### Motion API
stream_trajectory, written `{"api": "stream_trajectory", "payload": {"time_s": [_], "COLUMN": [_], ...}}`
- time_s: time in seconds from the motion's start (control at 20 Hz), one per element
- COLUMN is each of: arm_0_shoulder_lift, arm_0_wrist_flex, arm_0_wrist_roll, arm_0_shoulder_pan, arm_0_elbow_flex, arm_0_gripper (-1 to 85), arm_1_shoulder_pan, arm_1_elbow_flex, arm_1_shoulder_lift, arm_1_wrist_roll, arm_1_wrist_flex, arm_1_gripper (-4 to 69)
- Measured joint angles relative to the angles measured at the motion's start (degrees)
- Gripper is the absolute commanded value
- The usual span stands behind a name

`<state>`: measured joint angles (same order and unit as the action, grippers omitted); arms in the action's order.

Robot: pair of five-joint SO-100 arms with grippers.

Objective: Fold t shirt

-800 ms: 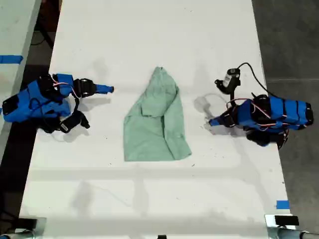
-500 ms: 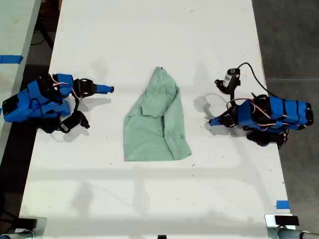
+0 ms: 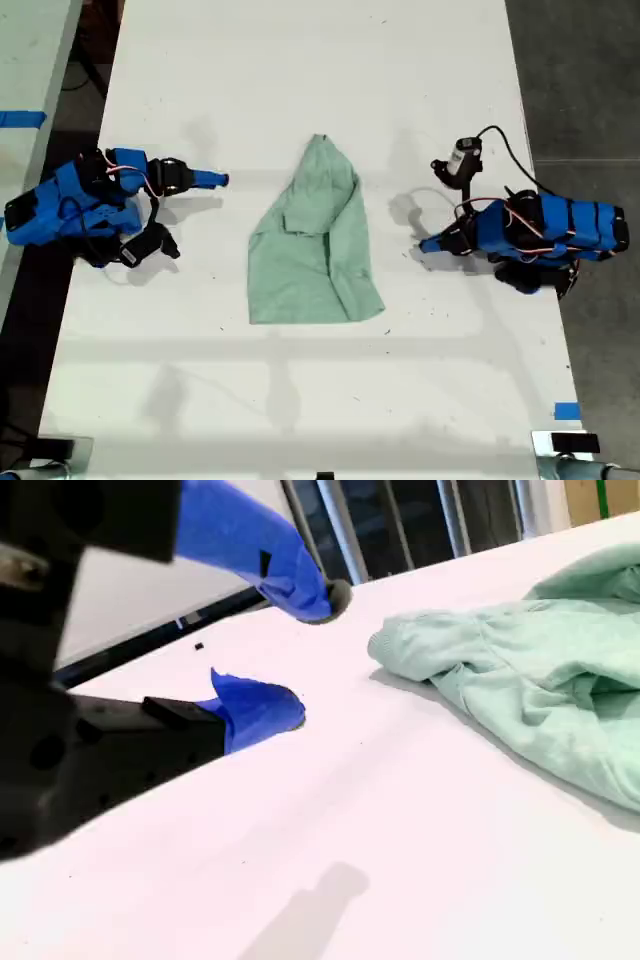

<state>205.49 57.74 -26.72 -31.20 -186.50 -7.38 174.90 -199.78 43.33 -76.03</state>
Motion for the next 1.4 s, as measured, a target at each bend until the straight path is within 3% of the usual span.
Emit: {"api": "stream_trajectory", "payload": {"time_s": [0.4,0.5,0.6,0.65,0.7,0.75,0.9,1.0,1.05,1.15,1.2,1.3,1.4], "arm_0_shoulder_lift": [0.0,0.0,0.0,0.0,0.0,0.0,0.0,-0.2,-1.7,-17.1,-29.9,-56.6,-85.1], "arm_0_wrist_flex": [0.0,0.0,0.0,0.0,-0.1,-0.5,-6.1,-13.9,-14.9,-9.8,-8.2,-1.8,3.7], "arm_0_wrist_roll": [0.2,6.1,16.7,19.9,22.1,23.2,22.1,21.4,23.9,31.4,33.8,35.8,41.8], "arm_0_shoulder_pan": [0.0,0.9,9.1,14.1,16.4,15.6,21.6,24.3,23.6,22.4,26.3,31.9,36.2], "arm_0_elbow_flex": [0.0,0.0,0.0,0.0,0.0,0.0,0.0,0.4,3.0,15.1,25.8,49.9,70.5], "arm_0_gripper": [12.6,13.0,11.5,17.2,15.0,-0.1,-0.4,-0.4,-0.4,-0.4,1.8,14.5,19.6], "arm_1_shoulder_pan": [0.0,0.0,0.0,0.0,0.0,0.0,0.0,0.0,0.0,0.0,0.0,0.0,0.0], "arm_1_elbow_flex": [0.0,0.0,0.0,0.0,0.0,0.0,0.0,0.0,0.0,0.0,0.0,0.0,0.0], "arm_1_shoulder_lift": [0.0,0.0,0.0,0.0,0.0,0.0,0.0,0.0,0.0,0.0,0.0,0.0,0.0], "arm_1_wrist_roll": [0.0,0.0,0.0,0.0,0.0,0.0,0.0,0.0,0.0,0.0,0.0,0.0,0.0], "arm_1_wrist_flex": [0.0,0.0,0.0,0.0,0.0,0.0,0.0,0.0,0.0,0.0,0.0,0.0,0.0], "arm_1_gripper": [1.4,1.4,1.4,1.4,1.4,1.4,1.4,1.4,1.4,1.4,1.4,1.4,1.4]}}
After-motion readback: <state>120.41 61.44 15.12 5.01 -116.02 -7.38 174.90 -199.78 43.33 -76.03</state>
